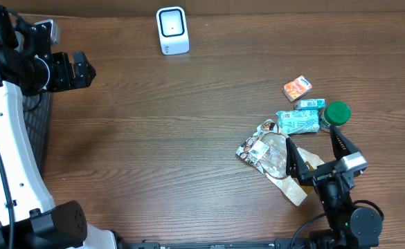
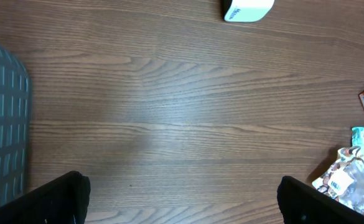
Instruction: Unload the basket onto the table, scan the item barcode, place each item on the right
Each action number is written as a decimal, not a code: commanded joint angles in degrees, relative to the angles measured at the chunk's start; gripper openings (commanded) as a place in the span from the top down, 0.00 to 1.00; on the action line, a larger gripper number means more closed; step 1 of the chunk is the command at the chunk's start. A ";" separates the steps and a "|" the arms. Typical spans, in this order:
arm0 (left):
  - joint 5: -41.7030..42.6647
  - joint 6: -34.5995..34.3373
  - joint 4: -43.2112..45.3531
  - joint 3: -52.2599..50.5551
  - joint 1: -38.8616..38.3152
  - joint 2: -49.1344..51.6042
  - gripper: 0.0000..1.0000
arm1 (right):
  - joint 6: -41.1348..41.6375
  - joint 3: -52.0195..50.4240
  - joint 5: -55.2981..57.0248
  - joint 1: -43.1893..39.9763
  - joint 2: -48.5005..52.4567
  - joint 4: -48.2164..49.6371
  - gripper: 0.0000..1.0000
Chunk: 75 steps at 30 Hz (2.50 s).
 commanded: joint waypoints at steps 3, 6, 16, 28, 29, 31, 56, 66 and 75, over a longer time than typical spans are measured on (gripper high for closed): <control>0.09 0.24 0.09 0.24 0.22 0.20 0.00 | 2.08 -3.56 1.36 0.48 -2.82 0.72 0.00; 0.09 0.24 0.09 0.24 0.22 0.20 0.00 | 2.05 -4.52 1.36 0.98 -2.80 0.92 0.00; 0.09 0.24 0.09 0.24 0.22 0.20 0.00 | 2.08 -6.49 1.27 1.51 -2.80 -8.96 0.00; 0.09 0.24 0.09 0.24 0.22 0.20 0.00 | 2.05 -6.47 1.36 1.49 -2.78 -9.07 0.00; 0.09 0.24 0.09 0.24 0.22 0.20 0.01 | 2.05 -6.47 1.38 1.49 -2.78 -9.09 0.00; 0.07 0.24 0.09 0.24 0.20 0.20 0.00 | 2.05 -6.47 1.38 1.49 -2.75 -9.09 0.00; 0.07 0.24 0.09 0.24 0.22 0.22 0.00 | 2.05 -6.47 1.36 1.49 -2.75 -9.09 0.00; 0.07 0.24 0.09 0.22 -4.35 -1.79 0.01 | 2.05 -6.47 1.38 1.49 -2.75 -9.09 0.00; 0.09 0.24 0.07 0.22 -21.35 -9.20 0.00 | 2.05 -6.47 1.36 1.49 -2.75 -9.09 0.00</control>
